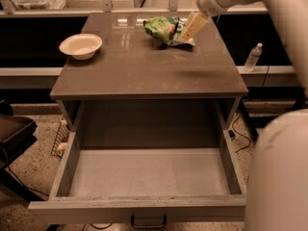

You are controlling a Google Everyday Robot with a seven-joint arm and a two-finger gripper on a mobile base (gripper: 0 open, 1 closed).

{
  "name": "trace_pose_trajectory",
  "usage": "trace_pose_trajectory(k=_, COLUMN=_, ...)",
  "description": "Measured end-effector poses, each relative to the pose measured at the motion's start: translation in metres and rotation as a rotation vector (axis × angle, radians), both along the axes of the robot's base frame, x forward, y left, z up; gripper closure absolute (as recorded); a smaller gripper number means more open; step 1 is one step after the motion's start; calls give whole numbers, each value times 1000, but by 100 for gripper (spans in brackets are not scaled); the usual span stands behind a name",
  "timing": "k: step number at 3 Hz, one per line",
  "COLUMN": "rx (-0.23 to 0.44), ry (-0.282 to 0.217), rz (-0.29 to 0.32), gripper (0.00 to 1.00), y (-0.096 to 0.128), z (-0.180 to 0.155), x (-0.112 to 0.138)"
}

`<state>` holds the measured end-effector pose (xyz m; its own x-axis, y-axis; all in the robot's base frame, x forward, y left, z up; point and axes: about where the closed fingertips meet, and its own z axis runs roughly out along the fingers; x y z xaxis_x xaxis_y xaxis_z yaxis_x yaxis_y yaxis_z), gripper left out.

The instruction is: Place green rice chip bag into top drawer

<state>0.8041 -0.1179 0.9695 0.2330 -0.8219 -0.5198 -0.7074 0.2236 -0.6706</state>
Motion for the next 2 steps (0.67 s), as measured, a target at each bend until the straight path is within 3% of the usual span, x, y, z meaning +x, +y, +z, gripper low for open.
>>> trace_pose_trajectory(k=2, rx=2, ry=12, rz=-27, gripper=0, y=26, z=-48, x=61)
